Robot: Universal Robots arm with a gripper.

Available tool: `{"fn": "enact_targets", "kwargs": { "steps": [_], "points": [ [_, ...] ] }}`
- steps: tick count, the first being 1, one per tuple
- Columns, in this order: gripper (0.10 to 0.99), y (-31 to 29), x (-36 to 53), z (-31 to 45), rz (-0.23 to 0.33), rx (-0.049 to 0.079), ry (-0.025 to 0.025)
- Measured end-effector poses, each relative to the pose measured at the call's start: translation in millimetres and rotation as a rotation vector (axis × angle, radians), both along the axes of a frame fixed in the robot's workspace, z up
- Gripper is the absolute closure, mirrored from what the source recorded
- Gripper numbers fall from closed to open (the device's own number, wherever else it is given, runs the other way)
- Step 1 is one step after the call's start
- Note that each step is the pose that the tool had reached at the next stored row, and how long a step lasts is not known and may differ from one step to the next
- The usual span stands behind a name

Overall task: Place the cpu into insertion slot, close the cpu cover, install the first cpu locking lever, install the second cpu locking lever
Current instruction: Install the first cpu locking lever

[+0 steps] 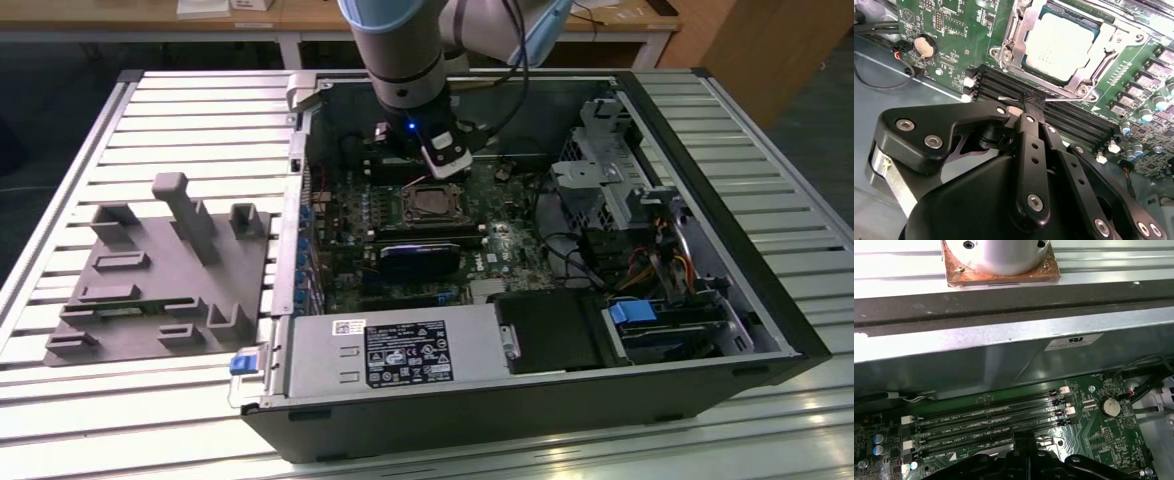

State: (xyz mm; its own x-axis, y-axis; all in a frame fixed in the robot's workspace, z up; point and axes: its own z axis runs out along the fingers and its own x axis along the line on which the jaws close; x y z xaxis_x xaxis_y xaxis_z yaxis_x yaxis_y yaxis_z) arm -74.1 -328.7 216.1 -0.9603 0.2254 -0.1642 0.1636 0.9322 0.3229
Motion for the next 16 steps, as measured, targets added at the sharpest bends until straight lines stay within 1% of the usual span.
{"fn": "enact_targets", "kwargs": {
  "steps": [3,10,14,16],
  "points": [
    [0.98,0.7,0.0,-1.0,-0.003,-0.001,-0.0024],
    [0.98,4.1,0.0,-2.8,-0.007,-0.009,-0.0083],
    [0.98,6.6,-0.1,-3.2,-0.008,-0.011,-0.0099],
    [0.98,7.5,-0.1,-3.4,-0.009,-0.012,-0.0119]
  ]
}}
